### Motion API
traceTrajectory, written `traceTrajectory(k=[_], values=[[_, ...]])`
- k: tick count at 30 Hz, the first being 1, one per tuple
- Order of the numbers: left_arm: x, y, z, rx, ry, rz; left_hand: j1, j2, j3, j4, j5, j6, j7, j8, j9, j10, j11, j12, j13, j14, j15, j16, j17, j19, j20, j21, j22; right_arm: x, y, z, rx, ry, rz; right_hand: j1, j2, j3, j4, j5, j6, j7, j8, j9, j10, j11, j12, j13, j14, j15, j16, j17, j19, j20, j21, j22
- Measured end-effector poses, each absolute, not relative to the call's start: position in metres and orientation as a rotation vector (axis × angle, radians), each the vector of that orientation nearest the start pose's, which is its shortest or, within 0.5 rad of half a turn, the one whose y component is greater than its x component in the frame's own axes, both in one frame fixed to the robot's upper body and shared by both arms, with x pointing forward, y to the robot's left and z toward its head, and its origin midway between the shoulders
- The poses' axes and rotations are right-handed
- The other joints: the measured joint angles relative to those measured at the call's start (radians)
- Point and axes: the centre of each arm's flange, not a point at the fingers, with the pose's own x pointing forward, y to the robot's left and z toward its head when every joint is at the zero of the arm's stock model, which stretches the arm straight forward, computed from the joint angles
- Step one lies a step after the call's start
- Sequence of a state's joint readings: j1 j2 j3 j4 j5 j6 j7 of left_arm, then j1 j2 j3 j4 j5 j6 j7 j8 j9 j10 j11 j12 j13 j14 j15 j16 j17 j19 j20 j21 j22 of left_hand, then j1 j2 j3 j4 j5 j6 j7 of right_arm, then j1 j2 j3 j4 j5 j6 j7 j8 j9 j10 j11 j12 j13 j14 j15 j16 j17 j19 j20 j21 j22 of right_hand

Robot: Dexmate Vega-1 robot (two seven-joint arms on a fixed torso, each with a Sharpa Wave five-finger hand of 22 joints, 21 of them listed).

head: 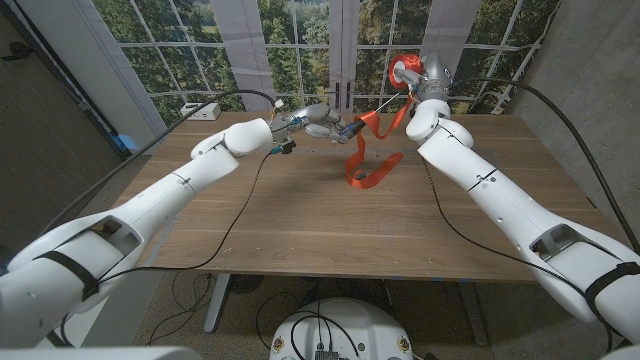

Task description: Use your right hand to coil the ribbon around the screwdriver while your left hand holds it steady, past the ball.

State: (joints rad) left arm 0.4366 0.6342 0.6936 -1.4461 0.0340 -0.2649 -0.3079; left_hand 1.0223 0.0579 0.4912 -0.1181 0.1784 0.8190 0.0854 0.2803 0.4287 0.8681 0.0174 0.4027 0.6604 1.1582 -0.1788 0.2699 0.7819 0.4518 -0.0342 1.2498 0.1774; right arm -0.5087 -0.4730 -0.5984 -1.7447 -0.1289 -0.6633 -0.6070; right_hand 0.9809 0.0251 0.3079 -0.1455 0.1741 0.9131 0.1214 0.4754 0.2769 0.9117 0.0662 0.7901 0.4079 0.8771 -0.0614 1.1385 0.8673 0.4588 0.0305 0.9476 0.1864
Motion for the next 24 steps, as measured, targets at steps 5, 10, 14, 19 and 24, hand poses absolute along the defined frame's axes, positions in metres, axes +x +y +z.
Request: traceTrajectory(k=[5, 10, 14, 19, 24], values=[[0.615, 0.143, 0.112, 1.097, -0.802, -0.569, 0.000, 0.000, 0.000, 0.000, 0.002, 0.000, 0.000, -0.003, 0.005, 0.000, 0.000, 0.000, 0.001, 0.000, 0.000, 0.000, 0.000, 0.000, 0.000, 0.000, 0.000, 0.583, -0.200, 0.179, -0.663, -0.716, -0.554, 0.000, 0.000, 0.000, 0.000, 0.000, 0.000, 0.000, 0.000, 0.000, 0.000, 0.000, 0.000, 0.000, 0.000, 0.000, 0.000, -0.001, -0.005, 0.005, 0.000, 0.000], [0.616, 0.141, 0.112, 1.107, -0.793, -0.572, 0.000, 0.000, 0.000, 0.000, 0.003, 0.000, 0.000, -0.007, 0.006, 0.000, 0.000, -0.001, 0.002, 0.000, 0.000, 0.000, 0.000, 0.000, 0.000, 0.000, 0.000, 0.575, -0.190, 0.185, -0.664, -0.760, -0.526, -0.001, 0.001, 0.000, 0.000, 0.004, 0.000, 0.000, 0.000, 0.000, 0.000, 0.000, 0.000, 0.000, 0.000, 0.000, 0.000, -0.001, -0.005, 0.005, 0.000, 0.000], [0.617, 0.139, 0.111, 1.114, -0.786, -0.573, 0.000, 0.000, 0.000, 0.000, 0.003, 0.000, 0.000, -0.007, 0.007, 0.000, 0.000, -0.001, 0.002, 0.000, 0.000, 0.000, 0.000, 0.000, 0.000, 0.000, 0.000, 0.566, -0.178, 0.189, -0.671, -0.805, -0.489, -0.002, 0.002, -0.001, 0.002, 0.004, 0.000, 0.000, 0.000, 0.000, 0.000, 0.000, 0.000, 0.000, 0.000, 0.000, 0.000, -0.001, -0.009, 0.002, 0.000, 0.000], [0.617, 0.137, 0.110, 1.117, -0.782, -0.574, 0.000, 0.000, 0.000, 0.000, 0.003, 0.000, 0.000, -0.010, 0.020, 0.000, 0.000, -0.004, 0.002, 0.000, 0.000, 0.000, 0.000, 0.000, 0.000, 0.000, 0.000, 0.558, -0.166, 0.193, -0.686, -0.845, -0.451, -0.006, 0.006, -0.001, 0.002, 0.004, 0.000, 0.000, 0.000, 0.000, 0.000, 0.000, 0.000, 0.000, 0.000, 0.000, 0.000, -0.001, -0.011, 0.000, 0.000, 0.000], [0.615, 0.134, 0.109, 1.116, -0.785, -0.578, 0.000, 0.000, 0.000, 0.000, 0.003, 0.000, 0.000, -0.010, 0.020, 0.004, 0.004, -0.005, 0.003, 0.000, 0.000, 0.001, 0.000, 0.000, 0.000, 0.000, 0.000, 0.554, -0.158, 0.196, -0.706, -0.870, -0.421, -0.006, 0.006, -0.001, 0.002, 0.004, 0.000, 0.000, 0.000, 0.000, 0.000, 0.000, 0.000, 0.000, 0.000, 0.000, 0.000, -0.002, -0.011, 0.000, 0.000, 0.000]])
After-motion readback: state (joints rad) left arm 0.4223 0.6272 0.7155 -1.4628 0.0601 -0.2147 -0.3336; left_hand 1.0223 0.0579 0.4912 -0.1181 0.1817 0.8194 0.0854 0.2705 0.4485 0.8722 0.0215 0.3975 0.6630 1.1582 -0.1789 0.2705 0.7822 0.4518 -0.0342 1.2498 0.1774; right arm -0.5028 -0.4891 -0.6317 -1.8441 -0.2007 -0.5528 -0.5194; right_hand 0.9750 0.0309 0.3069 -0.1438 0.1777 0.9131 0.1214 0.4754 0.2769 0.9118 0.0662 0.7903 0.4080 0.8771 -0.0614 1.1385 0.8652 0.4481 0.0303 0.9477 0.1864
